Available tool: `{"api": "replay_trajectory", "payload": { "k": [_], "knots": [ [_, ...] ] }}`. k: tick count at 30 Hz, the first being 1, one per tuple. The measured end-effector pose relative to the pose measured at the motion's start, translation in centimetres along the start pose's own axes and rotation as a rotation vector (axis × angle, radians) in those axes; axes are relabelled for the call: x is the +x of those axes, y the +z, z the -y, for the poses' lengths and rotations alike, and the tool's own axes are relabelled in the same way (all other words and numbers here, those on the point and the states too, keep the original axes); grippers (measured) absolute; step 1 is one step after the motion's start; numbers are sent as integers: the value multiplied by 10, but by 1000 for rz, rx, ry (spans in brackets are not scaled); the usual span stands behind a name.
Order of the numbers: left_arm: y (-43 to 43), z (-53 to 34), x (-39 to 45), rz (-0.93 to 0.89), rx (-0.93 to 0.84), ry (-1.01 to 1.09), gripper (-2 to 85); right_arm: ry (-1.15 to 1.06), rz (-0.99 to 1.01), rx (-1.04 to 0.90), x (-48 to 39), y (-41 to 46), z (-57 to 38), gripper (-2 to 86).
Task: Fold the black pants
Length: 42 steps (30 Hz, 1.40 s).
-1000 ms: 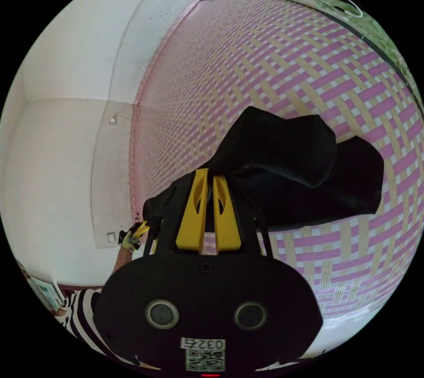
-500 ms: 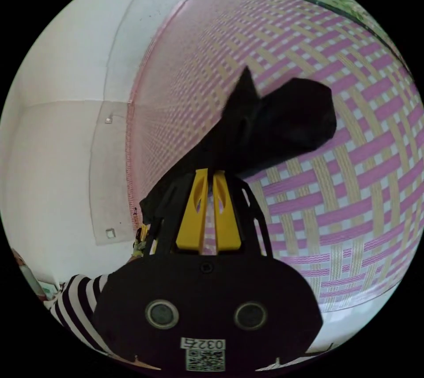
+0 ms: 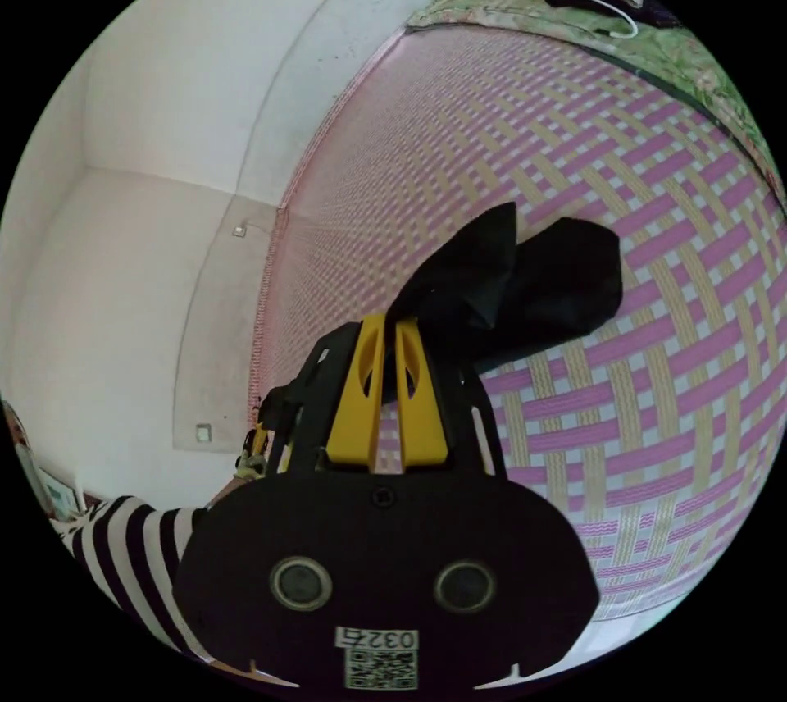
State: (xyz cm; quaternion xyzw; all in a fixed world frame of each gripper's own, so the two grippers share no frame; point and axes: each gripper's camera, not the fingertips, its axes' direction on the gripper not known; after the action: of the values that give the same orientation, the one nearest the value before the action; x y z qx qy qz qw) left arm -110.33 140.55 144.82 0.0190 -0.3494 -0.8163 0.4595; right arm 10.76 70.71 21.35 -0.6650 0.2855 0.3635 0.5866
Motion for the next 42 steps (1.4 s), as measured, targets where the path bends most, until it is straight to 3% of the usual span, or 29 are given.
{"api": "replay_trajectory", "payload": {
  "k": [2,6,10,12,14,18,20,23,25,28,34,38,42],
  "knots": [
    [-5,-9,-25,21,63,-160,1,34,29,-21,11,6,4,41],
    [-17,-21,-28,58,125,-201,20,127,100,-38,42,8,4,69],
    [-29,-39,28,380,194,-63,-6,212,149,71,68,-9,-2,65],
    [-7,-45,60,428,111,105,-8,247,199,104,80,-12,-1,59],
    [49,-53,95,420,-99,307,-9,261,259,124,86,-10,4,23],
    [139,-75,121,393,-374,440,-9,99,284,147,47,-14,19,-6],
    [185,-89,126,425,-488,449,-9,-57,221,223,6,-37,21,-9],
    [228,-104,129,503,-572,500,-9,-111,26,279,-4,-54,17,-10],
    [246,-109,128,558,-604,527,-9,-15,-53,221,24,-46,17,-10],
    [254,-103,126,549,-591,503,-9,115,-9,200,67,-41,7,-10],
    [252,-90,126,547,-593,463,-9,110,4,229,72,-48,-10,-8],
    [253,-83,125,556,-602,452,-9,94,-216,161,70,-44,-11,5],
    [247,-77,125,550,-596,430,-9,159,-166,207,89,-55,-18,56]
  ]
}}
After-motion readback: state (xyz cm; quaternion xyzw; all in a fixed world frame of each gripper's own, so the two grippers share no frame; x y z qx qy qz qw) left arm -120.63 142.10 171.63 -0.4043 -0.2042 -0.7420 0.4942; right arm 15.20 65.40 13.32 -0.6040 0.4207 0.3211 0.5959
